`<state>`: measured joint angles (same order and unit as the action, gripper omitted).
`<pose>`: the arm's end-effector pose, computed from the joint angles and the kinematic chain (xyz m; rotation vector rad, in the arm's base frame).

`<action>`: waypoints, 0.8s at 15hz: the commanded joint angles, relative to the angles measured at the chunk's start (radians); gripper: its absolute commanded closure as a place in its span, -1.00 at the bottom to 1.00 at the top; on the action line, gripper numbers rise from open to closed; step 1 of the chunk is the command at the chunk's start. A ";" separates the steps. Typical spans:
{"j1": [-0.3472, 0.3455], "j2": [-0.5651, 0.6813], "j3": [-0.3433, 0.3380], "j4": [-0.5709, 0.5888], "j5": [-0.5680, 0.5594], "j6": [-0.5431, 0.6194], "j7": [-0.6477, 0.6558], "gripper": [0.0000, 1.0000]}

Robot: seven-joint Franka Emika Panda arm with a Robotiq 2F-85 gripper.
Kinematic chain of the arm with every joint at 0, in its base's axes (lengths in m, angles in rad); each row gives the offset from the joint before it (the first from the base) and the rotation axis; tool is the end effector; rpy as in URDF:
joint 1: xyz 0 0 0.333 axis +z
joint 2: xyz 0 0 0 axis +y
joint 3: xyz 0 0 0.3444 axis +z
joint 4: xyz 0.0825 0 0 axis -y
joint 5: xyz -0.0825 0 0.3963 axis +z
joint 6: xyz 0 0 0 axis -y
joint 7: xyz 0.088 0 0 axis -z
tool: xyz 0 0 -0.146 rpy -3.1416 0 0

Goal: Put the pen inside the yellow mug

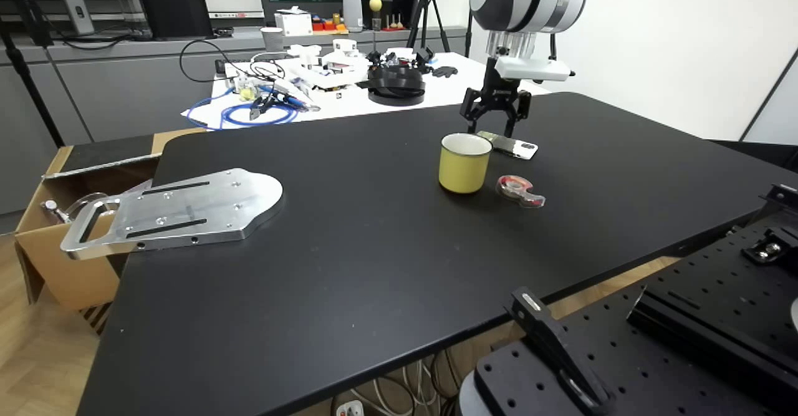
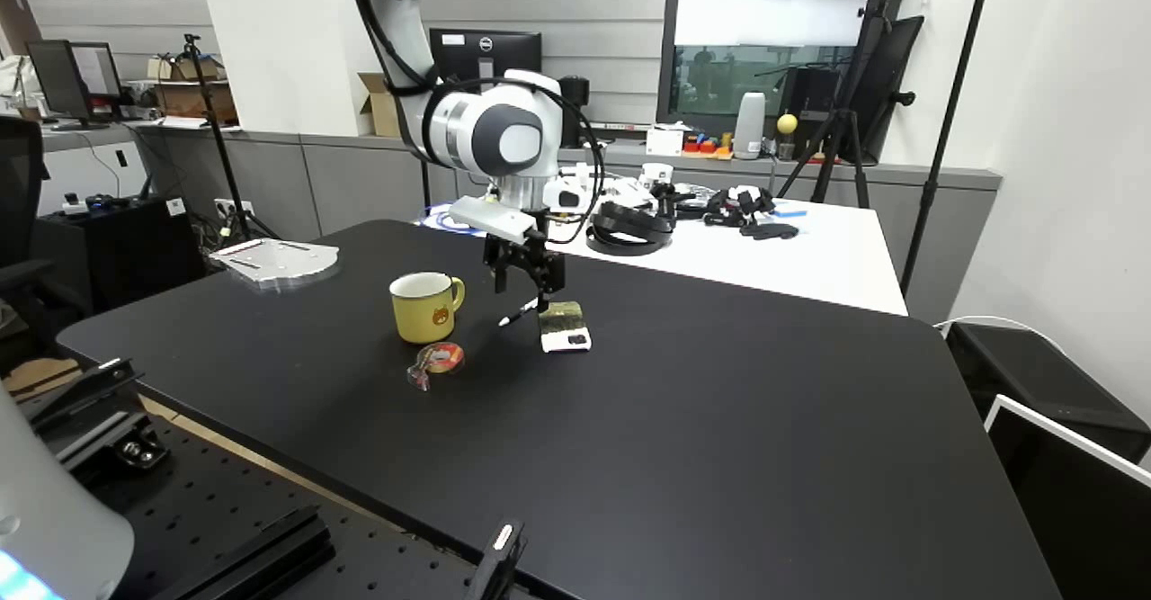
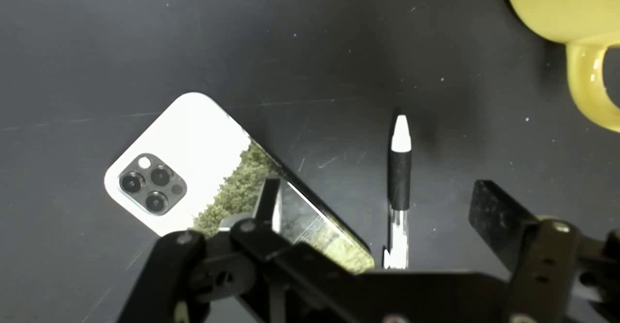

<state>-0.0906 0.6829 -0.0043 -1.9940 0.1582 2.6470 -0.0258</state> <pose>0.6133 -0.0598 0.0822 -3.0528 0.3196 0.0389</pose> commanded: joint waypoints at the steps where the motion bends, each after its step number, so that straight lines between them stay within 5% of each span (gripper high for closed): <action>1: -0.007 0.000 0.007 0.001 -0.008 -0.005 0.000 -1.00; 12: -0.012 0.000 0.012 0.001 -0.008 -0.012 -0.011 -1.00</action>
<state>-0.0968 0.6826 0.0027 -1.9943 0.1582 2.6362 -0.0421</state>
